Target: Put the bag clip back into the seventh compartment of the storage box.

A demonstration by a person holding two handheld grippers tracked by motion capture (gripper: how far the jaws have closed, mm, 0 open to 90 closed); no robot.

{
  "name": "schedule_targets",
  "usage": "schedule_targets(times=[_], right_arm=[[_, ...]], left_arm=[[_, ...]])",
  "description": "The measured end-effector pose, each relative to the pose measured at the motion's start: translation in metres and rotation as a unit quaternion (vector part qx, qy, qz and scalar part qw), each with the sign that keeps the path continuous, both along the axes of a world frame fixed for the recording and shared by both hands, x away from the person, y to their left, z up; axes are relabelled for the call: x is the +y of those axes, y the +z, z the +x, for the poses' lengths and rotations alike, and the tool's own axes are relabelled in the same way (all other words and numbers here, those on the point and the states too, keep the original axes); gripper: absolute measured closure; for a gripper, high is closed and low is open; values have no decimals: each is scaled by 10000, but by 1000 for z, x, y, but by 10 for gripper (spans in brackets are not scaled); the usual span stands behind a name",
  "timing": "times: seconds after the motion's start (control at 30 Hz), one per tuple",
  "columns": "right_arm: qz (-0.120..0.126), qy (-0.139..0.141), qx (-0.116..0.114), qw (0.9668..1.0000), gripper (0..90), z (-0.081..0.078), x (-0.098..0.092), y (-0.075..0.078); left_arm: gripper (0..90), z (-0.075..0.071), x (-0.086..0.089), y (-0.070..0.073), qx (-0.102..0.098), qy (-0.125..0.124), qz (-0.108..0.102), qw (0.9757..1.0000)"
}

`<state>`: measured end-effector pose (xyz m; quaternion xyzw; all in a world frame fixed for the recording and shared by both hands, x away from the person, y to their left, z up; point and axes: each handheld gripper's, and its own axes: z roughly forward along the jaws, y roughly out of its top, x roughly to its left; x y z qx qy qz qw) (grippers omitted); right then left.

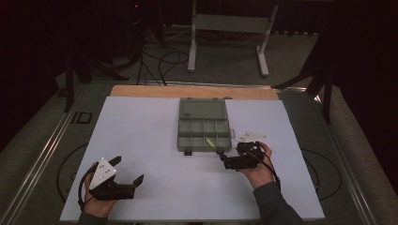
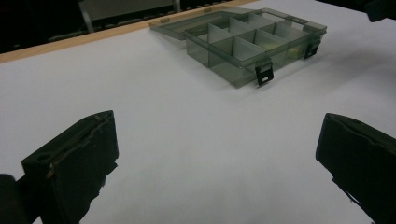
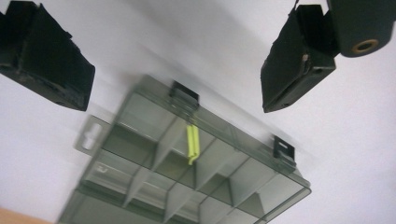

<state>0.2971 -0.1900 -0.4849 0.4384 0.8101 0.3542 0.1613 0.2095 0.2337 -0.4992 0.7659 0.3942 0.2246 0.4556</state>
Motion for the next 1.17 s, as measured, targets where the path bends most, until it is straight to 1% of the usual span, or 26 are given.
schedule_targets(times=[0.03,0.07,0.1,0.13,0.17,0.23,0.27,0.3,0.33,0.37,0.4,0.43,0.47,0.53,0.6,0.67,0.7,0.73,0.77,0.83,0.87,0.93,1.07,1.1,1.13,1.17], right_arm=[[26,-36,-62,10000,94,-3,-3,-1],[26,-36,-62,10000,94,-3,-3,-1],[168,-100,-183,9996,94,-10,-11,-1],[220,-108,-266,9993,95,-13,-14,-1],[339,-148,-354,9987,95,-18,-19,-2],[443,-234,-444,9978,95,-25,-25,-5],[443,-234,-444,9978,95,-25,-25,-5],[516,-281,-512,9970,95,-30,-30,-7],[657,-359,-603,9954,96,-40,-39,-12],[657,-359,-603,9954,96,-40,-39,-12],[766,-426,-780,9931,96,-49,-46,-15],[814,-443,-859,9920,96,-53,-49,-17],[814,-443,-859,9920,96,-53,-49,-17],[896,-417,-1024,9898,100,-62,-56,-19],[853,-364,-1263,9876,105,-70,-61,-22],[874,-364,-1428,9852,105,-76,-65,-24],[925,-369,-1525,9833,105,-80,-68,-25],[925,-369,-1525,9833,105,-80,-68,-25],[1026,-342,-1741,9788,105,-88,-74,-26],[1125,-335,-1903,9747,105,-94,-79,-27],[1125,-335,-1903,9747,105,-94,-79,-27],[1193,-357,-2000,9718,105,-101,-85,-28],[1180,-396,-2172,9682,105,-108,-93,-29],[1242,-400,-2185,9671,105,-109,-94,-29],[1247,-386,-2203,9667,105,-109,-96,-29],[1194,-383,-2214,9671,105,-109,-96,-30]], left_arm=[[0,0,0,0,3,-3,4,10000],[0,0,0,0,3,-3,4,10000],[0,0,0,0,-3,-1,8,10000],[0,0,0,0,-8,4,0,10000],[0,0,0,0,-8,4,2,10000],[0,0,0,0,-7,11,-2,10000],[0,0,0,0,-7,11,-2,10000],[0,0,0,0,-7,11,-2,10000],[0,0,1,0,-16,27,-12,10000],[0,0,1,0,-16,27,-12,10000],[0,0,1,0,-28,31,-17,10000],[0,0,0,0,-31,32,-20,10000],[0,0,0,0,-31,32,-20,10000],[0,0,0,0,-43,37,-34,10000],[0,0,-1,-1,-52,36,-34,10000],[0,0,-1,-1,-66,40,-49,10000],[0,0,-2,-1,-79,41,-56,9999],[0,0,-2,-1,-79,41,-56,9999],[0,0,-2,-1,-102,49,-64,9999],[0,0,-2,-1,-125,58,-74,9999],[0,0,-2,-1,-125,58,-74,9999],[0,0,-2,-1,-131,62,-81,9999],[0,0,-3,-2,-115,57,-65,9999],[0,0,-3,-3,-113,54,-71,9999],[0,1,-4,-3,-109,47,-62,9999],[0,1,-4,-3,-105,43,-47,9999]])
